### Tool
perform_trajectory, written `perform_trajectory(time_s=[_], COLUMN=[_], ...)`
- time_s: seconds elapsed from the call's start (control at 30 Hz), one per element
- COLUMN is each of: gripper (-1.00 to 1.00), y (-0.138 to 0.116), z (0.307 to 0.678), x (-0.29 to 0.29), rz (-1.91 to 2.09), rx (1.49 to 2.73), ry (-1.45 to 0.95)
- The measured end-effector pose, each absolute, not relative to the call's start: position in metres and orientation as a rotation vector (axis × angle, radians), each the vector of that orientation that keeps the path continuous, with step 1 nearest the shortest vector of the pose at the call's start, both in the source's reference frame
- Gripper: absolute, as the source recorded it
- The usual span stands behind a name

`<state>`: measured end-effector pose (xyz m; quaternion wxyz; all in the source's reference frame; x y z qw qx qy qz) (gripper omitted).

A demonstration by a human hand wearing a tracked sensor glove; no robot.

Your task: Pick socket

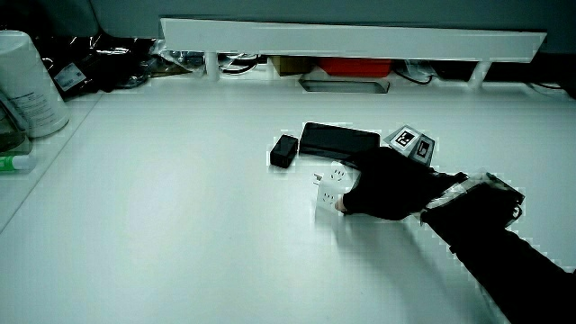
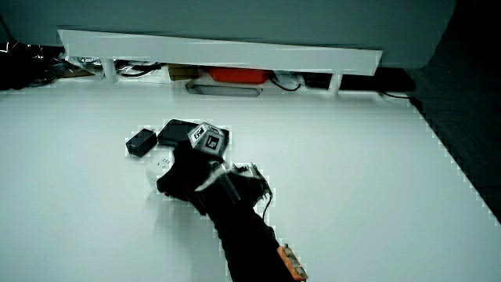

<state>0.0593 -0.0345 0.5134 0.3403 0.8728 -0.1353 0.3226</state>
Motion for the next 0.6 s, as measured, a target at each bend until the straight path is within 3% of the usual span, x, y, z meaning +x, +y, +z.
perform_trajectory(time_s=[0.23,0.6], gripper=[1.00,1.00], y=[-0.033,-0.028], z=[0.505,0.443], x=[0.066,0.094], rz=[0.846,0.924], rx=[2.291,2.296], ry=[-0.380,-0.546])
